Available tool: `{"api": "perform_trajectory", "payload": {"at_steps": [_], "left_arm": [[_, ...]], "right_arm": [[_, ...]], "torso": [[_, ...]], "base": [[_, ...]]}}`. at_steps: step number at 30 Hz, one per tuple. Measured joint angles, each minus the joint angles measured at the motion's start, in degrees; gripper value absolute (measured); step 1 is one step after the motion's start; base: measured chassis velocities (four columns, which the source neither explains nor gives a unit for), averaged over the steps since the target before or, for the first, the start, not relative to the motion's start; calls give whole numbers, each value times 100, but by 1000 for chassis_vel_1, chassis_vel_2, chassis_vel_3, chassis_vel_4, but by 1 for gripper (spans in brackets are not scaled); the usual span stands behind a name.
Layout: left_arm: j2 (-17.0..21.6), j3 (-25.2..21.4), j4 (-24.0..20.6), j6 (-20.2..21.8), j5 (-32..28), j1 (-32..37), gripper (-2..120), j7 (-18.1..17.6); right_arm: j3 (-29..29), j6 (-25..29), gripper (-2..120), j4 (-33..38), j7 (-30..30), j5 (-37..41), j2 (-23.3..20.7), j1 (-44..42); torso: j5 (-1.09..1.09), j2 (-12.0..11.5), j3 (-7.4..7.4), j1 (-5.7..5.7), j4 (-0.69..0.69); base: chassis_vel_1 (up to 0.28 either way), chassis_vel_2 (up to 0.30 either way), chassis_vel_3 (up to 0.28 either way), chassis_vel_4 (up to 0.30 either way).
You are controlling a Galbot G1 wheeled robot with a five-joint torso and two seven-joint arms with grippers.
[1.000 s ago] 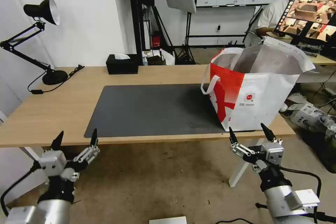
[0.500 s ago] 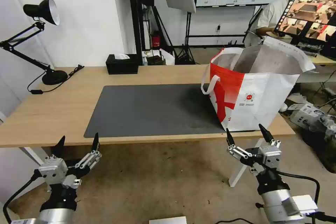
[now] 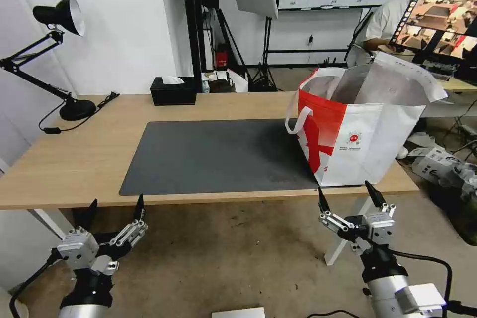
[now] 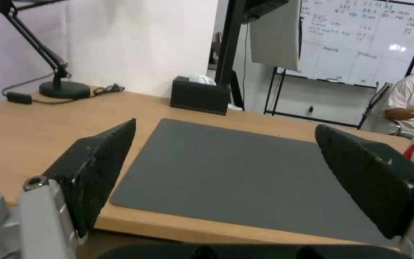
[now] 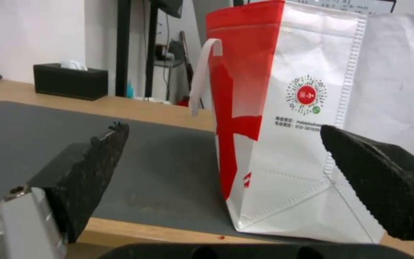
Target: Pick up the trash from the table and place it into the takeout bag.
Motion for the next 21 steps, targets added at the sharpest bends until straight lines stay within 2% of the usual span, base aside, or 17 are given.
{"api": "perform_trajectory", "payload": {"at_steps": [6,21], "left_arm": [[4,200,3,116,16,34,100,-78],[-1,277,4,174,80,33,100,-135]], "right_arm": [[-30,-7,100,0,3,-59,16,2],[-24,-7,100,3,5,-146,65,-21]], "torso": [[0,0,0,0,0],[0,0,0,0,0]], "base": [[0,0,0,0],[0,0,0,0]]}}
